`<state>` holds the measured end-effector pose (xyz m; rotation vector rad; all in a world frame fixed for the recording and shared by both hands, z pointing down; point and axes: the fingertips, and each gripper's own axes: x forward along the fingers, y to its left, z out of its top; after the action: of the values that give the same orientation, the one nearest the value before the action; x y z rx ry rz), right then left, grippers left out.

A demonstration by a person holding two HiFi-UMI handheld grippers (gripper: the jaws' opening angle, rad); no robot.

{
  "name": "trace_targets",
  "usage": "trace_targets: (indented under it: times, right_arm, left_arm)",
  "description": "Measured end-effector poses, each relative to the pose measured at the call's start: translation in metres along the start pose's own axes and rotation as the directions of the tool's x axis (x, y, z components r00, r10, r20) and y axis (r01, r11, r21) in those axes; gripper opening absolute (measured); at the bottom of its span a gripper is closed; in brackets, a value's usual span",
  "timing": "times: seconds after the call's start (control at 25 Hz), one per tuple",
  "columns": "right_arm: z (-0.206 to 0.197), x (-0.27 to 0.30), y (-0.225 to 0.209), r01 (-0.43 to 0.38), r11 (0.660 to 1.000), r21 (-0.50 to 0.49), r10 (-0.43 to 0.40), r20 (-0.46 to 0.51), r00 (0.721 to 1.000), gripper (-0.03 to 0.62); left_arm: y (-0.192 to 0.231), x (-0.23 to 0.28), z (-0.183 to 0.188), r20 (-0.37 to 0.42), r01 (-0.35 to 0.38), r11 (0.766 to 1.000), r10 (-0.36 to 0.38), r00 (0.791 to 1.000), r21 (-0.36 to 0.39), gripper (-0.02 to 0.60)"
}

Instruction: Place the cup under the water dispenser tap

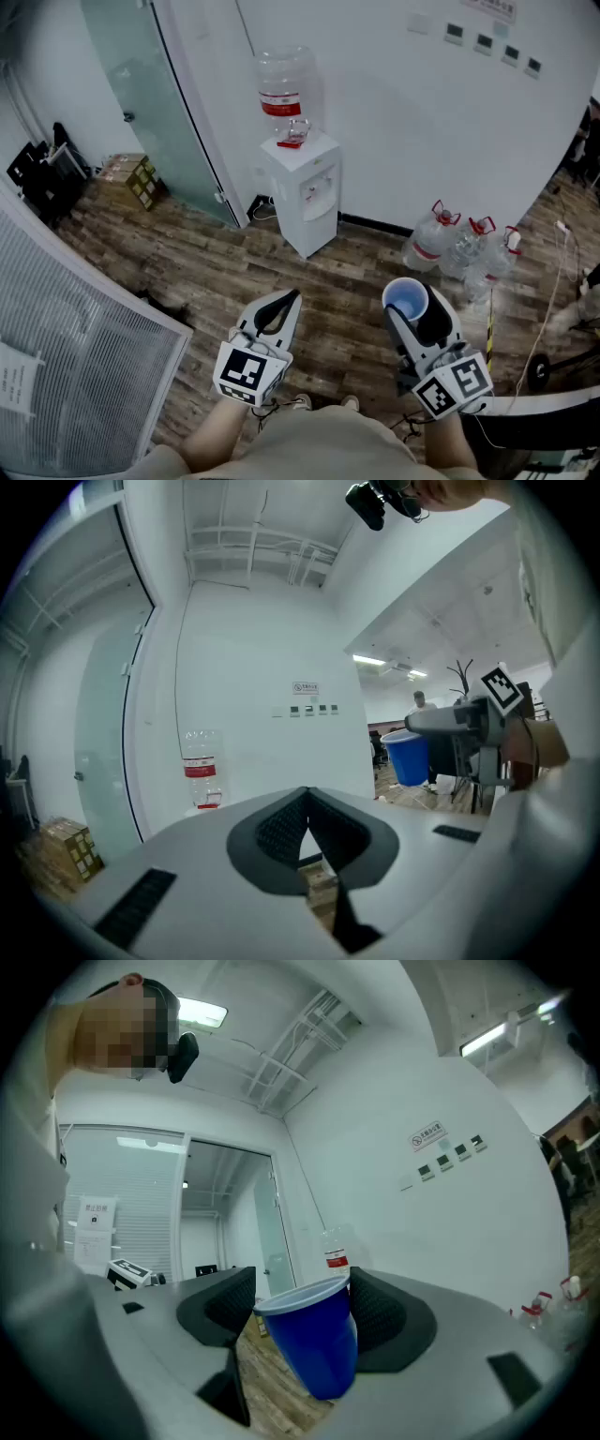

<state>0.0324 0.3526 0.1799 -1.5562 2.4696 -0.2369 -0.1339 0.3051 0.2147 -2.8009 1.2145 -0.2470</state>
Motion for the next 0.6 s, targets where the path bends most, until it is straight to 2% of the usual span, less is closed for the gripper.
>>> trace_targets:
  times: [0.24, 0.6]
  right_arm:
    - [-0.001, -0.006, -0.014, 0.014, 0.996, 0.092, -0.016, 0.016, 1.000, 0.317]
    - [-0.006, -0.018, -0.042, -0.016, 0.991, 0.129, 0.017, -0.002, 1.000, 0.318]
  left_arm:
    - [-0.005, 0.005, -0.003, -0.017, -0.003, 1.000, 0.003, 1.000, -0.006, 0.005]
    - [-0.032, 0.026, -0.011, -0.052, -0.007, 1.000, 0.007, 0.999, -0.010, 0.005]
